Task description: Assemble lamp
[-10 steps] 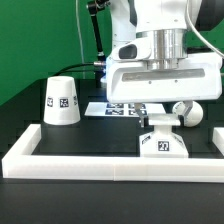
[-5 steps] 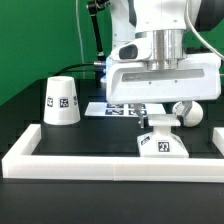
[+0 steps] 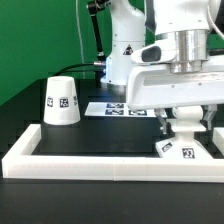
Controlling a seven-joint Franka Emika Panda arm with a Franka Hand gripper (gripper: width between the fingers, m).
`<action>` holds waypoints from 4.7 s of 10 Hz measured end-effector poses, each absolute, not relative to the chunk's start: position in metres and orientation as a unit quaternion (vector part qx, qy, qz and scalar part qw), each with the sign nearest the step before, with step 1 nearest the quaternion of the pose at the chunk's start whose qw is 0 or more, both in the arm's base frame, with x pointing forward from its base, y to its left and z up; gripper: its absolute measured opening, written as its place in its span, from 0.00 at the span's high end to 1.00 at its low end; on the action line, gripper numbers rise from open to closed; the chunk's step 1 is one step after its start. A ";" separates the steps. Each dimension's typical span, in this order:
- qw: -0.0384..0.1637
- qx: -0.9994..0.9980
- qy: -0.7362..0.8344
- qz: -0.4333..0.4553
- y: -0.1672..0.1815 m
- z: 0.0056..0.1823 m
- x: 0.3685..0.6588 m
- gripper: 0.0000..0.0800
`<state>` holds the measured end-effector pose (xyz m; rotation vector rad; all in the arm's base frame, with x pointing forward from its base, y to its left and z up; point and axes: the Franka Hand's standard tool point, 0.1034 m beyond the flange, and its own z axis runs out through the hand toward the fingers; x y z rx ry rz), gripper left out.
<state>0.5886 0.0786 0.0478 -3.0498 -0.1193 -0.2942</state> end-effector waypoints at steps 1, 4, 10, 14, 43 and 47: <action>0.039 -0.993 -0.043 -0.099 0.085 0.048 0.594 0.33; 0.041 -0.992 -0.051 -0.109 0.098 0.048 0.608 0.33; 0.041 -0.993 -0.026 -0.110 0.094 0.055 0.605 0.33; 0.039 -0.994 -0.024 -0.104 0.090 0.068 0.578 0.13; 0.039 -0.972 -0.037 0.229 0.117 0.040 0.441 0.13; 0.026 -0.938 -0.021 0.345 0.116 0.032 0.418 0.13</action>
Offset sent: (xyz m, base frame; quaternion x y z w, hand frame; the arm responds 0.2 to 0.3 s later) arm 0.0216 0.0220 -0.0069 0.0036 0.0016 -0.0063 1.0000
